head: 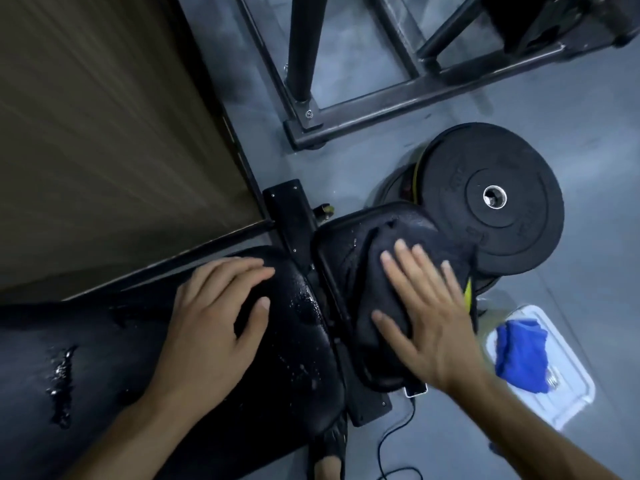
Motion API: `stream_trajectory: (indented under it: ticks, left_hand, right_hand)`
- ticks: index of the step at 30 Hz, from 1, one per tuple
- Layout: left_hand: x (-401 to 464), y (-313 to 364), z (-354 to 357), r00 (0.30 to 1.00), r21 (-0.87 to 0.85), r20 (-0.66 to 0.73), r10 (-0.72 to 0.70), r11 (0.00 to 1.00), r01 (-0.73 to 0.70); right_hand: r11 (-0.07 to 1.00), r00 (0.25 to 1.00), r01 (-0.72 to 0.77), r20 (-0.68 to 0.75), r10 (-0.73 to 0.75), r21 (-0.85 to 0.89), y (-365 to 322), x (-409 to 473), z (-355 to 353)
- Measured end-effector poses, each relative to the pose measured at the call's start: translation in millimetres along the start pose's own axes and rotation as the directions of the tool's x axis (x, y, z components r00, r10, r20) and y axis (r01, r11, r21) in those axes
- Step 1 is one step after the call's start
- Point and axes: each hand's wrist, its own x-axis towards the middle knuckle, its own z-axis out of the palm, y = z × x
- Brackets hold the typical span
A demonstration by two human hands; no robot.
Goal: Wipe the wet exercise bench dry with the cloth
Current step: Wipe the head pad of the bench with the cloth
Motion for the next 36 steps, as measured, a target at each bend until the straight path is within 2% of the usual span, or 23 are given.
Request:
stream_trajectory:
  ticks: [3,5,6,8,10,12,14,17,19,21,23,27,28,32,33,34,36]
  left_hand:
    - [0.5,-0.6,-3.7,0.999,-0.015,-0.029,-0.023,1.000,0.023]
    - [0.2,-1.2,-3.9,0.998,-0.032,-0.039,-0.046,0.998,0.044]
    - [0.0,-1.0,-3.4,0.998,-0.036,-0.036,-0.050,0.998,0.048]
    - [0.4,-0.1,-3.7,0.998,-0.033,-0.039,-0.057,0.998,0.056]
    - [0.5,3.1,-4.4,0.997,-0.040,-0.045,-0.066,0.997,0.065]
    - [-0.9,7.2,-7.0,0.995,-0.063,-0.047,-0.094,0.994,0.091]
    - [-2.5,11.5,-10.6,0.993,-0.081,-0.038,-0.109,0.991,0.106]
    - [-5.2,14.5,-15.6,0.993,-0.088,-0.032,-0.115,0.990,0.111]
    - [-7.5,14.1,-17.7,0.992,-0.088,-0.026,-0.122,0.989,0.119]
    - [-9.6,12.5,-17.3,0.991,-0.091,-0.028,-0.131,0.988,0.128]
    - [-11.6,12.1,-14.2,0.990,-0.084,-0.027,-0.138,0.987,0.135]
    - [-9.6,14.7,-1.8,0.989,-0.052,-0.006,-0.150,0.987,0.149]
    - [-8.6,16.9,1.3,0.989,-0.048,0.001,-0.148,0.988,0.148]
    - [0.3,29.8,12.1,0.990,-0.050,0.039,-0.139,0.989,0.140]
    - [4.3,34.0,13.6,0.990,-0.055,0.042,-0.138,0.989,0.140]
    - [7.9,37.6,13.9,0.989,-0.062,0.039,-0.142,0.988,0.144]
    - [13.2,43.1,11.8,0.987,-0.087,0.025,-0.161,0.983,0.162]
  right_hand:
    - [0.963,0.960,-0.266,-0.103,0.259,-0.053,3.8,74.5,-2.5]
    - [0.946,0.945,-0.318,-0.095,0.312,-0.055,-17.9,117.9,3.7]
    - [0.966,0.967,-0.247,-0.080,0.242,-0.069,-33.6,128.8,6.9]
    - [0.996,0.999,0.008,-0.040,-0.012,-0.089,-61.9,127.2,13.8]
    - [0.976,0.979,0.203,0.026,-0.201,-0.080,-67.6,98.3,11.6]
    - [0.951,0.952,0.294,0.117,-0.283,-0.096,-49.8,57.0,5.3]
    - [0.941,0.937,0.320,0.186,-0.297,-0.112,-25.1,5.9,-2.1]
    - [0.951,0.942,0.280,0.230,-0.246,-0.133,1.6,-45.1,-13.5]
    - [0.951,0.940,0.274,0.249,-0.234,-0.142,3.3,-38.5,-18.5]
    - [0.962,0.952,0.230,0.237,-0.192,-0.145,-7.4,-2.6,-19.9]
    - [0.973,0.980,0.147,0.162,-0.119,-0.176,-20.3,49.3,-13.9]
    - [0.980,0.992,-0.122,0.024,0.127,-0.158,-46.6,128.1,2.1]
    - [0.981,0.992,-0.118,0.018,0.122,-0.152,-49.7,129.1,4.9]
    - [0.982,0.988,0.151,0.057,-0.145,-0.116,-21.4,114.4,-6.6]
    - [0.981,0.986,0.153,0.081,-0.144,-0.119,-8.2,119.5,-13.0]
    - [0.987,0.991,0.107,0.093,-0.096,-0.119,2.0,128.0,-18.5]
    - [0.986,0.976,-0.150,0.149,0.159,-0.075,21.6,149.8,-26.3]
